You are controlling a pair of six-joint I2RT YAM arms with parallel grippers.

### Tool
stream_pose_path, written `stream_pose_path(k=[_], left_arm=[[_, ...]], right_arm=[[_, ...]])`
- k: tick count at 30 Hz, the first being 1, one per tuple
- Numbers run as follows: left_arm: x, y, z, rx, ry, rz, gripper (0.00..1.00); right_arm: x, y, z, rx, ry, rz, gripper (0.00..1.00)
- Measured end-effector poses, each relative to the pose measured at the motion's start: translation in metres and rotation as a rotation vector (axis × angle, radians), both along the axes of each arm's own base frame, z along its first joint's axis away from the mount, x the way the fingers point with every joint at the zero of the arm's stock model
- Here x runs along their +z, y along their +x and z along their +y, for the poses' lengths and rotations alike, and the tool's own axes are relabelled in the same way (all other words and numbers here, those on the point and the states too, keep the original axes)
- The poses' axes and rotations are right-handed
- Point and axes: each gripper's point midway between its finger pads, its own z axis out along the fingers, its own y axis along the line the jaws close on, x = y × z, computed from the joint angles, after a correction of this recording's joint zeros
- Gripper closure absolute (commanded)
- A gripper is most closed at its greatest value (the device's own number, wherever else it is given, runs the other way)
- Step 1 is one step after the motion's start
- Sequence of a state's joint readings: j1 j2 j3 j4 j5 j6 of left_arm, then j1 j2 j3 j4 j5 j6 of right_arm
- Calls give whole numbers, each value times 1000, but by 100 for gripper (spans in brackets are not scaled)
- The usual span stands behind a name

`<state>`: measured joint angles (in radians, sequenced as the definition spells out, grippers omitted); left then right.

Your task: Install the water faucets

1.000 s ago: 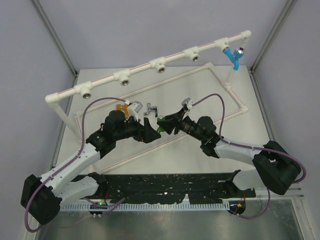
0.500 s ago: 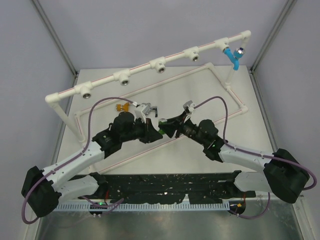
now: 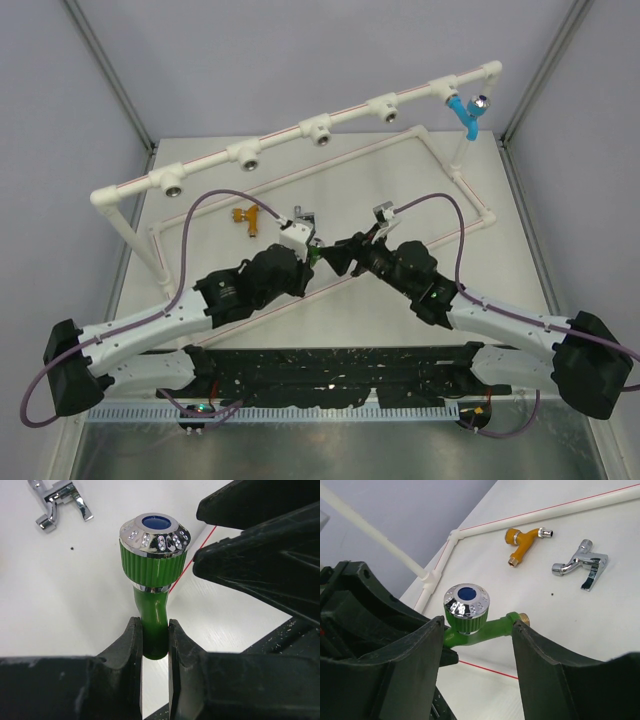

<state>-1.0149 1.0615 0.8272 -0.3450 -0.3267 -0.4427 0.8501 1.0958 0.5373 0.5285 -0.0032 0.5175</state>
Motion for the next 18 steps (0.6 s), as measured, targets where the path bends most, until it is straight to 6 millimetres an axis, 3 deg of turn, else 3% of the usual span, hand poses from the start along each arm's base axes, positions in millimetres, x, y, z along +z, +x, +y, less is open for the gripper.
stream_pose_path(k=[6, 18], left_arm=[[5, 1, 2, 18, 58, -63, 100], [-2, 1, 2, 3, 129, -86, 100]], right_arm=[[-8, 4, 3, -27, 15, 47, 28], [-14, 2, 24, 36, 53, 81, 34]])
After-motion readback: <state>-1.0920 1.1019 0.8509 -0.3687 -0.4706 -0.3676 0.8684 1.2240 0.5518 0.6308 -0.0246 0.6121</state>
